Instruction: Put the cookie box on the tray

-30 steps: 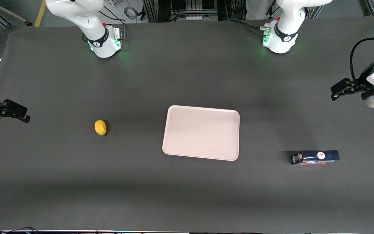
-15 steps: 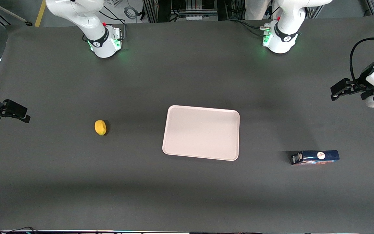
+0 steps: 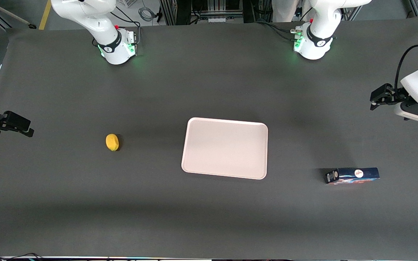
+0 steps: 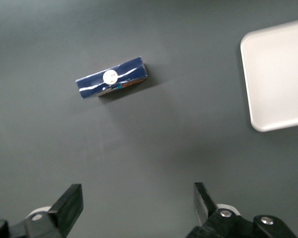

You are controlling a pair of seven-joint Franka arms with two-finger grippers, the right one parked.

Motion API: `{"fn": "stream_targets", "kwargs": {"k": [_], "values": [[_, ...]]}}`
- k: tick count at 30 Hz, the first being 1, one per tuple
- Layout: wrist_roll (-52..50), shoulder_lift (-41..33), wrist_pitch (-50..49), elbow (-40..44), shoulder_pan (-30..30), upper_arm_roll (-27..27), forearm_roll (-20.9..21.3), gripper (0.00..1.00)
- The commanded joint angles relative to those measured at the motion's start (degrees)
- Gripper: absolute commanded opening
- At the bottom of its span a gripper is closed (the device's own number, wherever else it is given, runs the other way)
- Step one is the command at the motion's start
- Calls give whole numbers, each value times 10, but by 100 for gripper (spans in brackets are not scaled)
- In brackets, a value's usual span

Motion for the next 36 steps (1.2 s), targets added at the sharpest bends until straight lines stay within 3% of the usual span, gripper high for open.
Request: {"fn": "stream_targets", "kwargs": {"k": [1,5,18,36], "values": [[157,20,27,7,12,3,8,100],[256,37,46,7,21,1,28,100],[516,125,145,8,42,-3,29,100],[614,216,271,8,41,-16,29,100]]}}
